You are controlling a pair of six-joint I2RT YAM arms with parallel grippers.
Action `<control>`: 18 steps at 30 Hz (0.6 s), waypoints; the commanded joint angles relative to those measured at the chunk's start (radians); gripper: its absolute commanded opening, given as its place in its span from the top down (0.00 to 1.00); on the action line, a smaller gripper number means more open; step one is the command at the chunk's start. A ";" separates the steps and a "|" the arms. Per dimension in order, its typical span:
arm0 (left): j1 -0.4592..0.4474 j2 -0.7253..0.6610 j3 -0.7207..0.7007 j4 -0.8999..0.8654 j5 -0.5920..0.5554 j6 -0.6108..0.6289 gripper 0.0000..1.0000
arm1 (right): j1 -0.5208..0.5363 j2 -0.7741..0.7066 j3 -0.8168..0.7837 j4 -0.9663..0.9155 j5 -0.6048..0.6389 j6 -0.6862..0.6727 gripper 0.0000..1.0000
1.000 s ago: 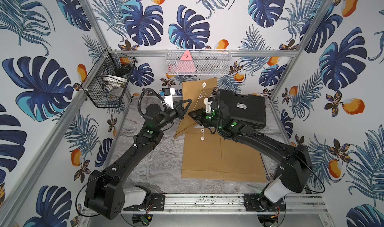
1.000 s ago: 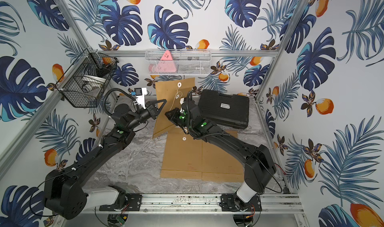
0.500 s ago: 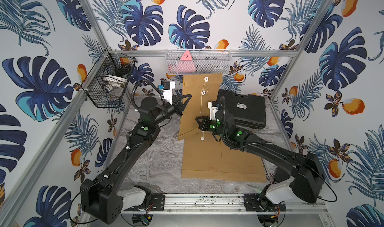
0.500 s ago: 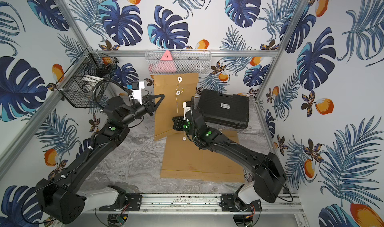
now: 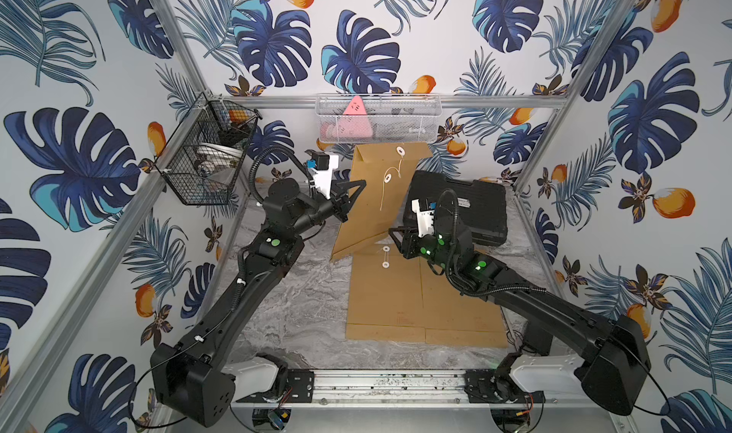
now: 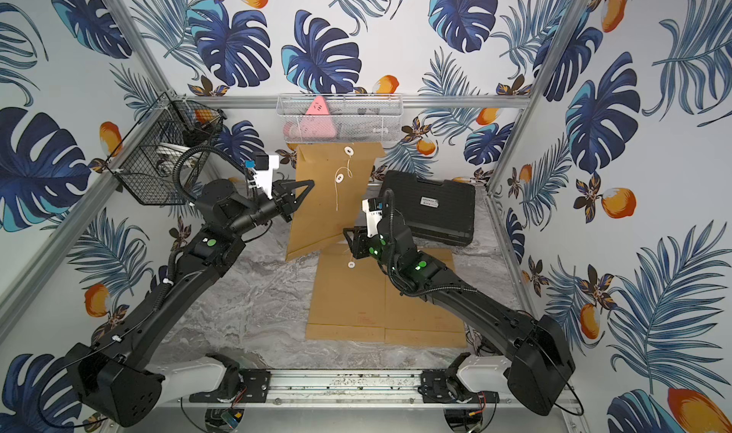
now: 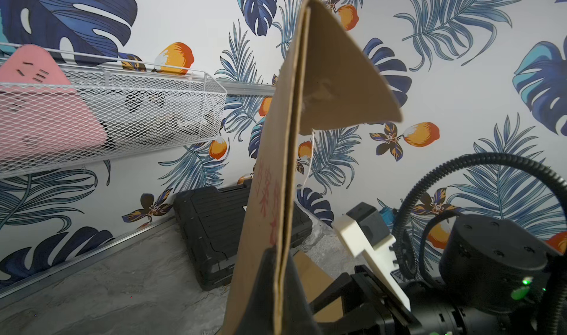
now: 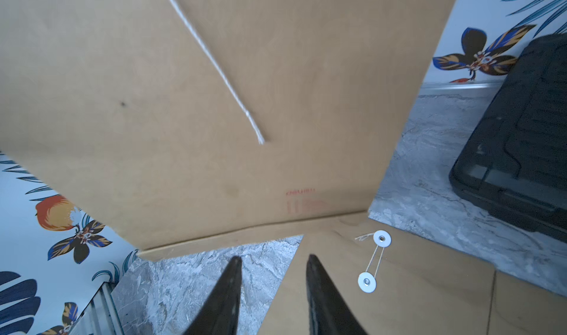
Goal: Close the mouth of the file bag
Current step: Close the file bag.
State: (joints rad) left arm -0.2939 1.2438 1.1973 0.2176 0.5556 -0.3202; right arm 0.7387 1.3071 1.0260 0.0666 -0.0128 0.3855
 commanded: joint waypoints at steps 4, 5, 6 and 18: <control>-0.001 -0.003 -0.013 0.092 0.048 -0.060 1.00 | -0.026 0.055 0.055 0.067 -0.015 -0.068 0.62; -0.002 -0.003 -0.016 0.099 0.054 -0.066 1.00 | -0.029 0.066 0.065 0.073 -0.014 -0.072 0.62; -0.002 -0.004 -0.018 0.105 0.059 -0.074 1.00 | -0.030 0.077 0.074 0.081 -0.006 -0.075 0.62; -0.020 -0.010 -0.028 0.117 0.086 -0.103 1.00 | -0.032 0.153 0.094 0.224 0.089 -0.126 0.74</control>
State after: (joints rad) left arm -0.3111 1.2400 1.1648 0.2775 0.6182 -0.4046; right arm 0.7074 1.4570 1.1187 0.1955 0.0265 0.2924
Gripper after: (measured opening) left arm 0.064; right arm 0.264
